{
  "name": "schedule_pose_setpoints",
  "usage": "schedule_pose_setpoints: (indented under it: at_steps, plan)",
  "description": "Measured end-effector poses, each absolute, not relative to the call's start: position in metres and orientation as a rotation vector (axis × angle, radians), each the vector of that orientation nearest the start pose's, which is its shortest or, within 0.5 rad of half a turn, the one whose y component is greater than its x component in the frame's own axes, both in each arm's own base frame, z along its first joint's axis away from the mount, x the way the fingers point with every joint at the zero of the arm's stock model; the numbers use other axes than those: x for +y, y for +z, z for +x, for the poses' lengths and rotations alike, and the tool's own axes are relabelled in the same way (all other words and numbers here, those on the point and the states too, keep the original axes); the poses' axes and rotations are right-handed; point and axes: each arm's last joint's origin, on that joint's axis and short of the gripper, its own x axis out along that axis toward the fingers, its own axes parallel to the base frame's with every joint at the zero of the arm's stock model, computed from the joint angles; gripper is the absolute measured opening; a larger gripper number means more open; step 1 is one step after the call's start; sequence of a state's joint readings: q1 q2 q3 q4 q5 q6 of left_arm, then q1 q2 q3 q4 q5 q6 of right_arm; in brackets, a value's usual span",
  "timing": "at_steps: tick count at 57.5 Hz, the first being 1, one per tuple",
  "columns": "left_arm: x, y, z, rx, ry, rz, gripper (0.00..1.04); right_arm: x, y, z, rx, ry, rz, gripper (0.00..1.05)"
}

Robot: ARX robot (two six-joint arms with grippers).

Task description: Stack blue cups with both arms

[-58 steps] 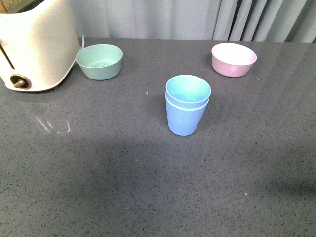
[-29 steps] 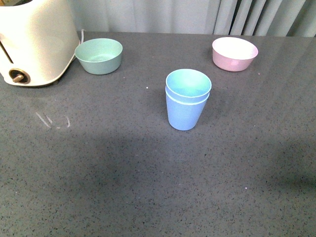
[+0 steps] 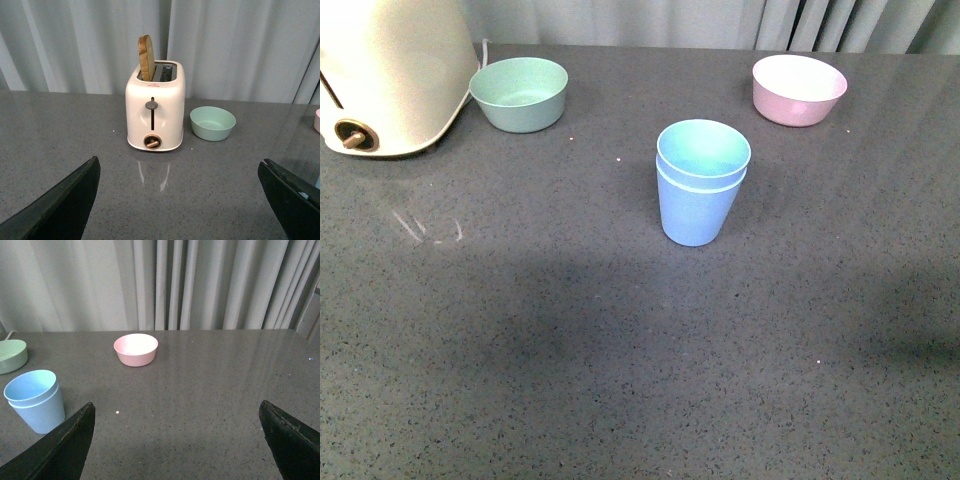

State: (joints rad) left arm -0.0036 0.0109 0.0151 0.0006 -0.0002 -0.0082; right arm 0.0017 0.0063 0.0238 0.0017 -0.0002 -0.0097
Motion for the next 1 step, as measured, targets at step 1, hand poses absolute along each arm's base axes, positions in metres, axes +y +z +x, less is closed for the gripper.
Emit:
schedule_pose_setpoints:
  at_steps: [1]
  plan:
    - [-0.0003, 0.1679, 0.0975, -0.005, -0.003, -0.008, 0.96, 0.0002, 0.1713, 0.0966, -0.019, 0.002, -0.010, 0.96]
